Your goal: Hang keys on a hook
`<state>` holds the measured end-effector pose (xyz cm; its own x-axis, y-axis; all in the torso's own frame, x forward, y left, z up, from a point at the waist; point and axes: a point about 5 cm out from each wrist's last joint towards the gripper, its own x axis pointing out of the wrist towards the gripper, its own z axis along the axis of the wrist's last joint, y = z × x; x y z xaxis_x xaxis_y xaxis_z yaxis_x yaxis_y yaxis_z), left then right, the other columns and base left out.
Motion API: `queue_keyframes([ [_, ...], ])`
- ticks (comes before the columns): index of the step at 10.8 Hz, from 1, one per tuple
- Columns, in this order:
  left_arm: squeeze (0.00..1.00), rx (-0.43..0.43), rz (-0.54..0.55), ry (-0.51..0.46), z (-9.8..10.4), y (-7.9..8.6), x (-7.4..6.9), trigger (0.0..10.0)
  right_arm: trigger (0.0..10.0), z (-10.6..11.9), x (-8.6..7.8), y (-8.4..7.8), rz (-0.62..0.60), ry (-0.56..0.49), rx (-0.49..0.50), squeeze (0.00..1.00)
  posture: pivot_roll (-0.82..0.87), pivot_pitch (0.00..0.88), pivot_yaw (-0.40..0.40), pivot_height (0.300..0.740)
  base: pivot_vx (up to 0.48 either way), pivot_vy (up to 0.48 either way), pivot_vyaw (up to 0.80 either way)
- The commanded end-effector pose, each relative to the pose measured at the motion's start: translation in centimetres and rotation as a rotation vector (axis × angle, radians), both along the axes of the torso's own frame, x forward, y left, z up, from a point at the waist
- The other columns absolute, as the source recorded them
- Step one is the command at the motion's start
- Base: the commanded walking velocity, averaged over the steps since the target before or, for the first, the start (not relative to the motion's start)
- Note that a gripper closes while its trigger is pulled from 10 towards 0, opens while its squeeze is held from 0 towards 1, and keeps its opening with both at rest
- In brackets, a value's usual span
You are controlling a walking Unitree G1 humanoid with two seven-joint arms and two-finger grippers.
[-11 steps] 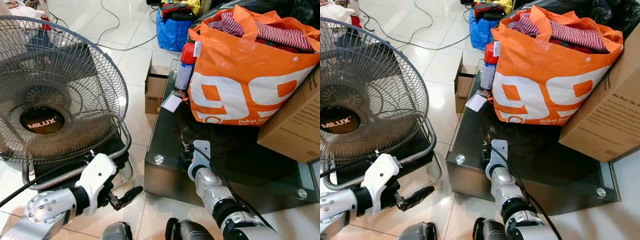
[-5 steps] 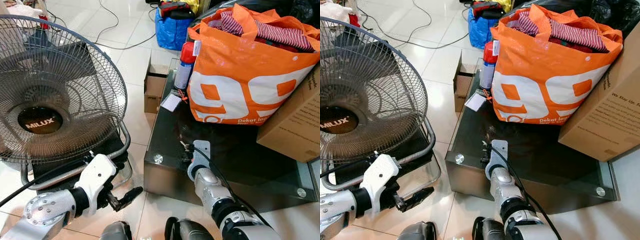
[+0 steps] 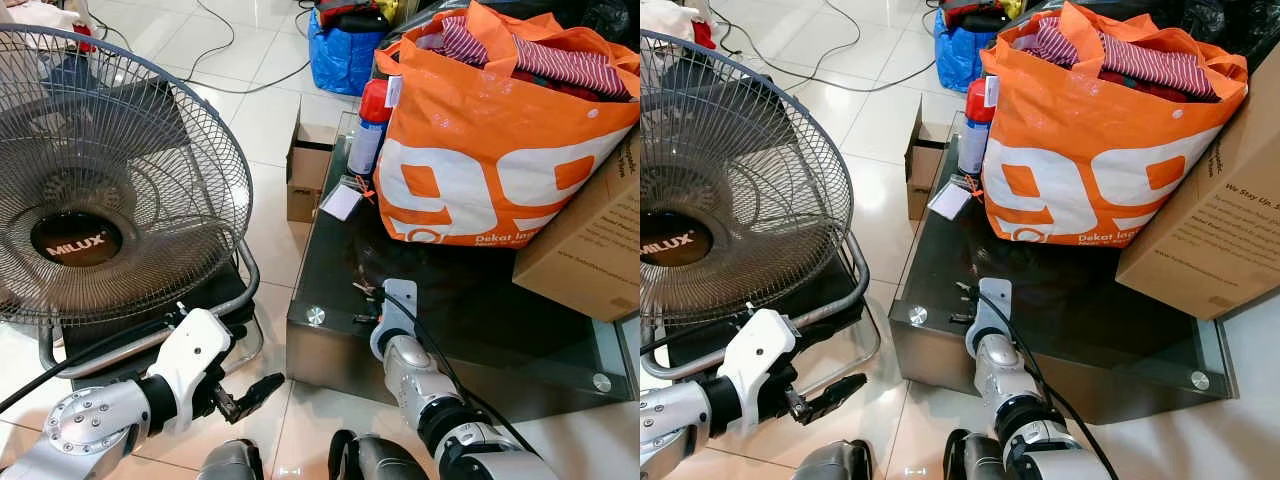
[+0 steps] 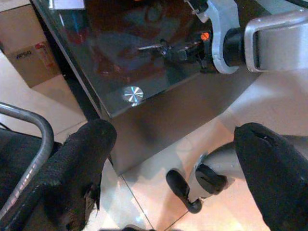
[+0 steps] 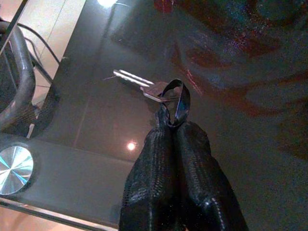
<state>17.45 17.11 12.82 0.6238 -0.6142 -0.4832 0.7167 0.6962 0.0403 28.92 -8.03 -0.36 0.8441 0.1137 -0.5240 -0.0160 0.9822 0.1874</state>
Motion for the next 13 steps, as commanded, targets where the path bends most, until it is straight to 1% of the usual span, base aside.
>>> queue_keyframes([
  [1,0.00,-0.012,0.009,-0.001,-0.2,-0.3,-0.1,10.0,0.0,-0.4,-0.4,0.1,-0.002,0.030,0.023,0.00,0.04,0.169,-0.087,0.740,0.000,0.000,0.00],
  [2,0.00,-0.017,0.029,-0.015,-0.4,-0.4,0.2,10.0,0.0,-0.1,-0.2,0.0,-0.001,0.010,0.031,0.00,0.03,0.150,-0.087,0.740,0.000,0.000,0.00],
  [3,0.00,-0.026,0.059,-0.038,-0.6,-0.6,0.8,10.0,0.0,0.1,0.0,-0.5,0.004,-0.009,0.037,0.00,0.02,0.111,-0.088,0.740,0.000,0.000,0.00],
  [4,0.00,-0.034,0.086,-0.065,-0.8,-0.9,1.5,10.0,0.0,0.7,0.2,-1.3,0.008,-0.043,0.034,0.00,0.00,0.048,-0.086,0.740,0.000,0.000,0.00],
  [5,0.00,-0.035,0.108,-0.088,-0.9,-1.0,2.0,10.0,0.0,1.3,0.3,-2.1,0.020,-0.079,0.023,0.00,0.00,0.020,-0.083,0.740,0.000,0.000,0.00],
  [6,0.00,-0.045,0.151,-0.112,-1.0,-1.1,2.7,10.0,0.0,2.5,0.6,-3.2,0.020,-0.132,0.023,0.00,-0.03,0.000,-0.068,0.740,0.000,0.000,0.00],
  [7,0.00,-0.055,0.195,-0.147,-1.2,-1.3,3.6,10.0,0.0,4.0,0.9,-4.6,0.034,-0.199,0.015,0.00,-0.05,0.000,-0.056,0.740,0.000,0.000,0.00],
  [8,0.00,-0.071,0.267,-0.199,-1.1,-1.6,5.1,10.0,0.0,6.3,0.7,-6.3,0.025,-0.275,0.013,0.00,-0.07,0.000,-0.024,0.740,0.000,0.000,0.00],
  [9,0.00,-0.073,0.288,-0.243,-0.7,-2.0,6.2,10.0,0.0,8.4,-0.2,-7.4,0.035,-0.342,-0.004,0.00,-0.10,0.000,0.005,0.740,0.000,0.000,0.00],
  [10,0.00,-0.085,0.308,-0.272,-0.4,-2.7,7.1,10.0,0.0,10.2,-1.6,-8.6,0.017,-0.393,-0.024,0.00,-0.08,0.000,-0.023,0.740,0.000,0.000,0.00],
  [11,0.00,-0.086,0.321,-0.300,-0.2,-3.1,7.2,10.0,2.1,11.4,-3.8,-9.6,-0.042,-0.409,-0.044,0.00,-0.04,0.000,-0.049,0.740,0.000,0.000,0.00],
  [12,0.00,-0.076,0.348,-0.312,-0.3,-2.8,7.3,10.0,6.9,11.8,-4.7,-9.6,-0.048,-0.412,-0.062,0.00,-0.04,0.000,-0.049,0.740,0.000,0.000,0.00],
  [13,0.00,-0.080,0.367,-0.315,-0.6,-2.5,7.6,10.0,10.0,12.0,-5.1,-9.4,-0.049,-0.405,-0.076,0.00,-0.03,0.000,-0.050,0.740,0.000,0.000,0.00],
])
